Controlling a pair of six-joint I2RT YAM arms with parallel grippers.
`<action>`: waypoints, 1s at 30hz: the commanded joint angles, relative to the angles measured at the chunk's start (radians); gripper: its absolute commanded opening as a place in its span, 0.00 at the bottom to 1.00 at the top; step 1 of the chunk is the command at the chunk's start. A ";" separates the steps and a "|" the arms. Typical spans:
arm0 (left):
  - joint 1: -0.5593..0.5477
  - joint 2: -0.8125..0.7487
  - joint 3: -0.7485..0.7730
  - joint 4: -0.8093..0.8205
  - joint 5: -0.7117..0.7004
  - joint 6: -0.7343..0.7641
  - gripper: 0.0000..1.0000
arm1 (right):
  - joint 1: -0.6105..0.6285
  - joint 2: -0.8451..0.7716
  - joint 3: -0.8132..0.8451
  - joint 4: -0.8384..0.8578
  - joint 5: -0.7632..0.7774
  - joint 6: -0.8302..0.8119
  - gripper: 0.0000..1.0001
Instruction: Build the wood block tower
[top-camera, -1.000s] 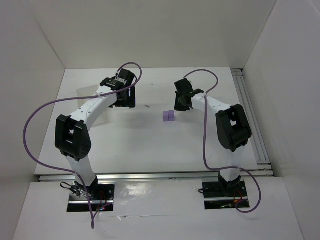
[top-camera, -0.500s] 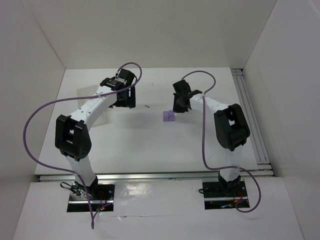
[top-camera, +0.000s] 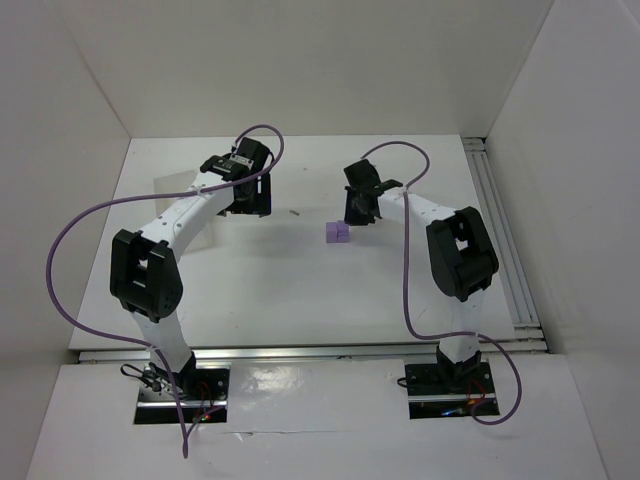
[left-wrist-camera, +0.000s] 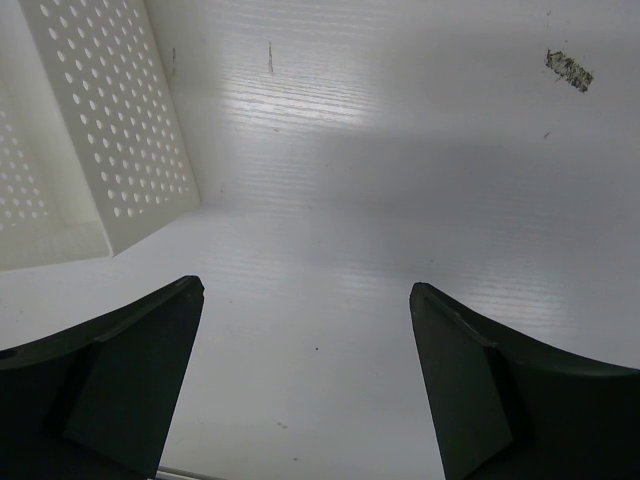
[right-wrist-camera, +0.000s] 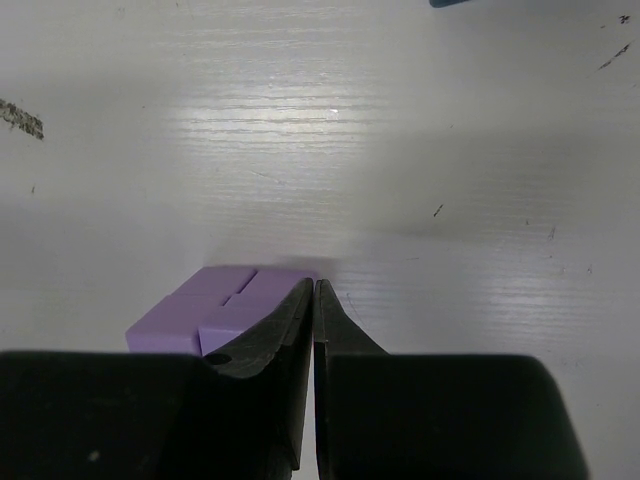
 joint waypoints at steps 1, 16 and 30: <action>0.001 -0.001 0.020 -0.002 -0.015 0.003 0.97 | 0.010 0.013 0.051 0.024 -0.005 -0.011 0.10; 0.001 -0.001 0.020 -0.002 -0.015 0.003 0.97 | 0.010 -0.027 0.080 0.004 0.185 -0.002 0.11; 0.001 0.018 0.038 -0.002 -0.006 0.013 0.97 | -0.091 0.207 0.446 -0.141 0.251 -0.136 0.73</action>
